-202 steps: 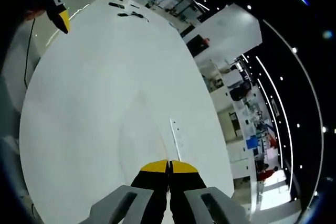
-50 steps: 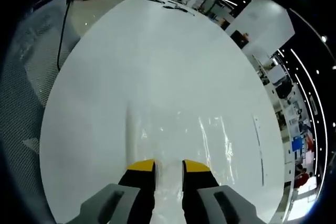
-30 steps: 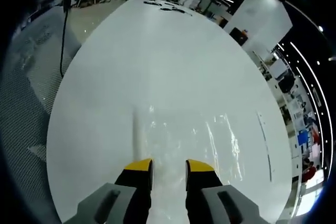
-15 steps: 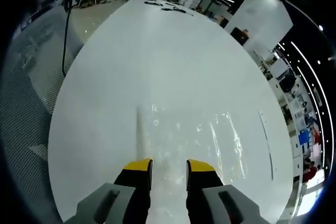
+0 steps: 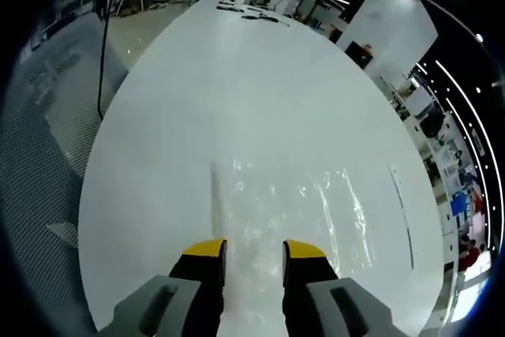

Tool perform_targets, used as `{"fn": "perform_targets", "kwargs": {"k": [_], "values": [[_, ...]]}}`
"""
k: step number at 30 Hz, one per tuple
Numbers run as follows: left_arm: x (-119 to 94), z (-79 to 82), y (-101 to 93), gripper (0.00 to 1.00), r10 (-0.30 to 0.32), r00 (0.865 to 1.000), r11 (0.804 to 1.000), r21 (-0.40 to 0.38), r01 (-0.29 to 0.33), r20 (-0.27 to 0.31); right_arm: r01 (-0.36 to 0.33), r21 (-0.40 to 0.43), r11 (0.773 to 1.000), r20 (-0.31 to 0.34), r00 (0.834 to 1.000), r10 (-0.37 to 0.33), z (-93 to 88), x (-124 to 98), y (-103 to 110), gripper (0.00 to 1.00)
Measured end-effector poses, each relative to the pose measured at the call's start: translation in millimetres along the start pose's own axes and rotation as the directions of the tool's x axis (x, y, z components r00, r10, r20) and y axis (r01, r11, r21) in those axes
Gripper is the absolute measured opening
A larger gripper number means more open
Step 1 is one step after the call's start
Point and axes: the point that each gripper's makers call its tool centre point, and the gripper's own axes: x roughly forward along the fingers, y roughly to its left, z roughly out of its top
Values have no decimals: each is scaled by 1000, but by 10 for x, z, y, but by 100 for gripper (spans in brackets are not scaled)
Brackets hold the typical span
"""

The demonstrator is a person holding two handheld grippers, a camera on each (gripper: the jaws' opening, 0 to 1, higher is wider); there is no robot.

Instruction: Arrange the food packaging bags into a neat stack by flattening each bag and aligning their edges.

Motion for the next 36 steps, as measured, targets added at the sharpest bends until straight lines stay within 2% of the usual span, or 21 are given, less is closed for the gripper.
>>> {"fn": "perform_targets", "kwargs": {"k": [4, 9, 11, 17, 22, 29, 36], "values": [[1, -8, -6, 83, 0, 1000, 1000, -1, 0, 0, 4, 24, 1000, 9, 1000, -4, 1, -30, 7, 28], [-5, -37, -3, 83, 6, 1000, 1000, 5, -6, -3, 16, 113, 993, 47, 999, -21, 38, -144, 28, 31], [-6, -48, -24, 83, 7, 1000, 1000, 4, -7, -5, 18, 120, 993, 51, 998, -24, 10, -169, 37, 31], [2, -114, -43, 82, 14, 1000, 1000, 10, -14, -13, 28, 218, 976, 81, 996, -46, -57, -258, 44, 34], [6, -178, -47, 82, 18, 1000, 1000, 17, -17, -19, 37, 258, 966, 97, 993, -64, -76, -332, 67, 37], [9, -250, -42, 83, 26, 999, 1000, 18, -26, -22, 42, 335, 941, 126, 988, -89, -96, -427, 112, 41], [-1, -277, -56, 83, 36, 999, 999, 23, -35, -20, 48, 430, 902, 158, 979, -127, -105, -553, 144, 47]]}}
